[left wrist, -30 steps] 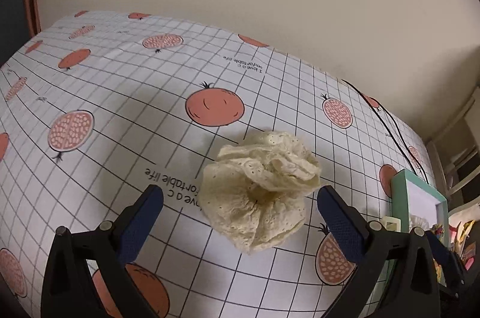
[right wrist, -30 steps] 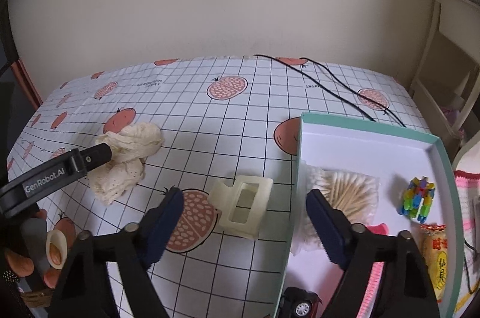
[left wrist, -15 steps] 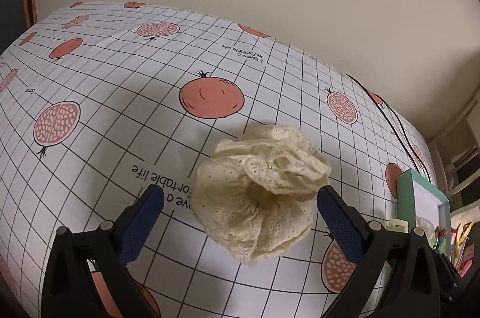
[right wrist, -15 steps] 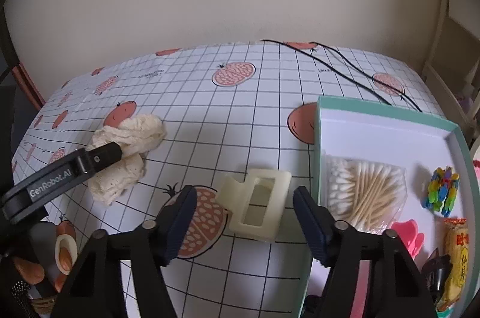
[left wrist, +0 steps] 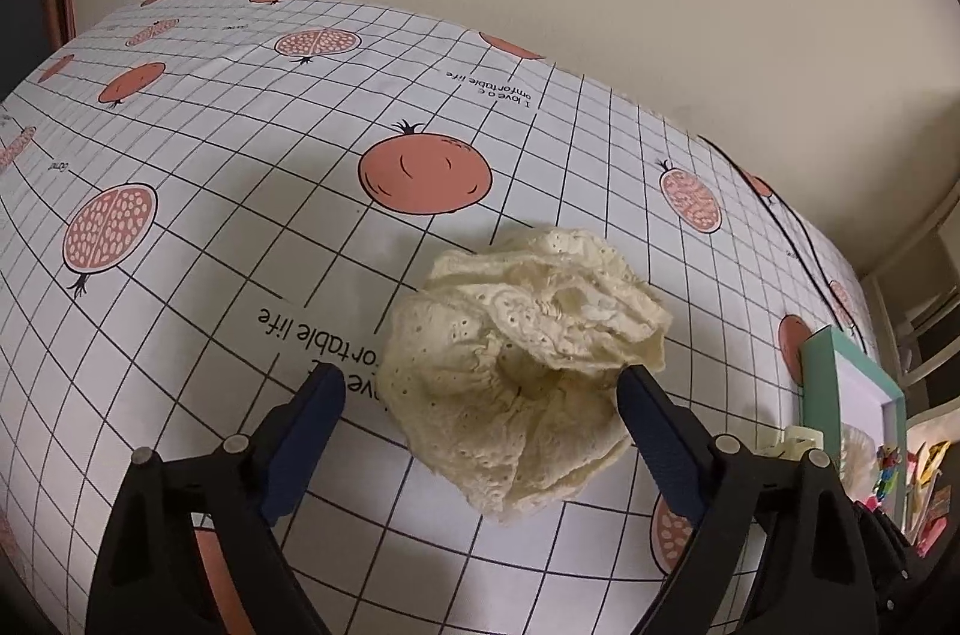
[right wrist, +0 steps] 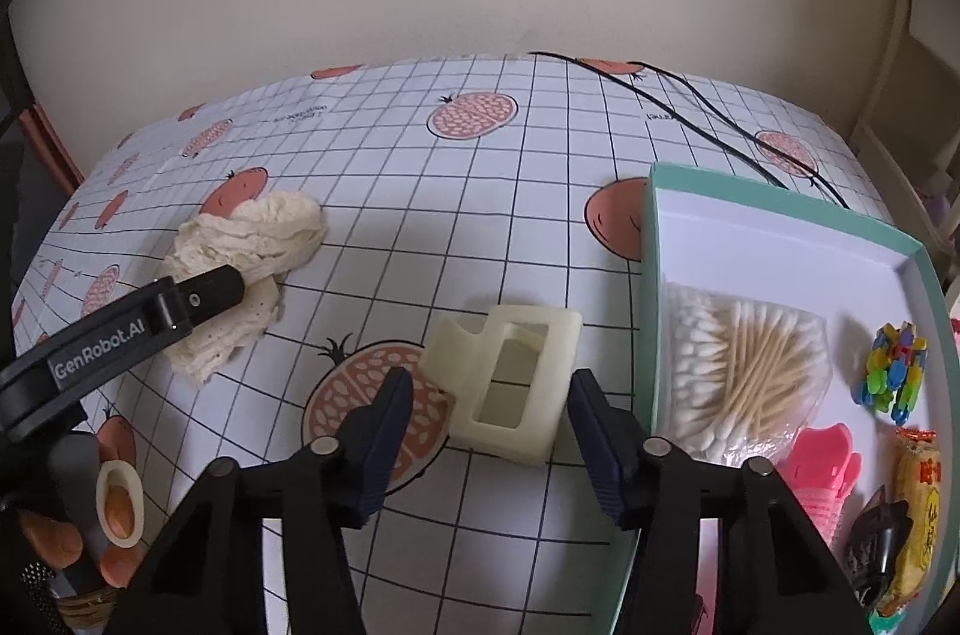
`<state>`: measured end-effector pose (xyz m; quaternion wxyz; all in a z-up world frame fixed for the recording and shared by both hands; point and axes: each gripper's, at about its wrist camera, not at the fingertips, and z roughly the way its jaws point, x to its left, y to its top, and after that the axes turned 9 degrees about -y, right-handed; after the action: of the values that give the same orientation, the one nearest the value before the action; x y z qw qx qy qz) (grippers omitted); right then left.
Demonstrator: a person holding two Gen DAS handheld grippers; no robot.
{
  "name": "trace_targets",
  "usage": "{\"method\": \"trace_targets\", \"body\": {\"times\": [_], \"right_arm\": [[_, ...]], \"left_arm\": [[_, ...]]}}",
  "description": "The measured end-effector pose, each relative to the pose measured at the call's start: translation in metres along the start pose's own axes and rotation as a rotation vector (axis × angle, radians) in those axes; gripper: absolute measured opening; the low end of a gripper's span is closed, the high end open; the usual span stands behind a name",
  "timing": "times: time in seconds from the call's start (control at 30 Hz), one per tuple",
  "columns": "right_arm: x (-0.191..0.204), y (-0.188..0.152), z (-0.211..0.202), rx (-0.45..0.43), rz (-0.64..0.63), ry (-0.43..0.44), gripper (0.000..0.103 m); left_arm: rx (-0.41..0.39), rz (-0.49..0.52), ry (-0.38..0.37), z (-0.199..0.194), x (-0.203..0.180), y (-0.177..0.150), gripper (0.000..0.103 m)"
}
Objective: Organize objects
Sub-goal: 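Move the left tool to the lace scrunchie while right approaches the claw clip, then close the left tool on the lace scrunchie while right grasps the cream claw clip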
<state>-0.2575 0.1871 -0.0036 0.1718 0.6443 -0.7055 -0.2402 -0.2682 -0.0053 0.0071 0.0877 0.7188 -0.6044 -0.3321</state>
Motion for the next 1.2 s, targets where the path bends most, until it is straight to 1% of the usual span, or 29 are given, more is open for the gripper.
{"method": "trace_targets", "body": {"times": [0.1,0.17,0.27,0.37,0.43,0.5,0.53,0.57,0.6,0.7,0.8,1.03,1.13,1.2], "right_arm": [[-0.001,0.0,0.001,0.004,0.004,-0.003,0.053],[-0.002,0.0,0.001,0.006,0.004,-0.011,0.049],[-0.001,0.001,0.001,0.006,0.0,-0.013,0.049],[-0.001,0.0,0.001,0.005,0.002,-0.01,0.049],[-0.001,0.0,0.002,0.005,0.005,-0.003,0.049],[-0.001,0.0,0.002,0.005,0.007,0.002,0.049],[-0.002,0.0,0.002,0.005,0.007,0.004,0.049],[-0.002,0.0,0.001,0.005,0.007,0.005,0.049],[-0.002,-0.001,0.001,0.005,0.008,0.007,0.049],[-0.003,-0.001,0.001,0.005,0.011,0.008,0.049],[-0.002,-0.001,0.0,0.005,0.011,0.008,0.049],[-0.002,-0.001,0.0,0.005,0.012,0.007,0.049],[-0.002,-0.002,0.0,0.005,0.011,0.005,0.049],[-0.001,-0.003,-0.001,0.006,0.008,0.005,0.049]], "left_arm": [[0.001,0.012,0.012,0.001,-0.002,-0.001,0.092],[0.0,0.014,0.014,0.001,-0.002,-0.002,0.091],[-0.006,0.017,0.034,0.0,-0.003,-0.003,0.086],[-0.01,0.028,0.047,0.0,-0.003,-0.004,0.083],[-0.014,0.032,0.067,-0.001,-0.002,-0.005,0.077],[-0.021,0.034,0.084,-0.002,-0.001,-0.005,0.068],[-0.024,0.034,0.091,-0.002,0.001,-0.005,0.066],[-0.024,0.035,0.092,-0.003,0.002,-0.005,0.063],[-0.025,0.037,0.093,-0.003,0.002,-0.005,0.058],[-0.024,0.05,0.103,-0.003,0.003,-0.005,0.05],[-0.025,0.058,0.104,-0.004,0.003,-0.005,0.044],[-0.026,0.059,0.089,-0.005,0.006,-0.005,0.038],[-0.028,0.047,0.077,-0.007,0.009,-0.005,0.032],[-0.027,0.03,0.056,-0.008,0.012,-0.004,0.027]]}}
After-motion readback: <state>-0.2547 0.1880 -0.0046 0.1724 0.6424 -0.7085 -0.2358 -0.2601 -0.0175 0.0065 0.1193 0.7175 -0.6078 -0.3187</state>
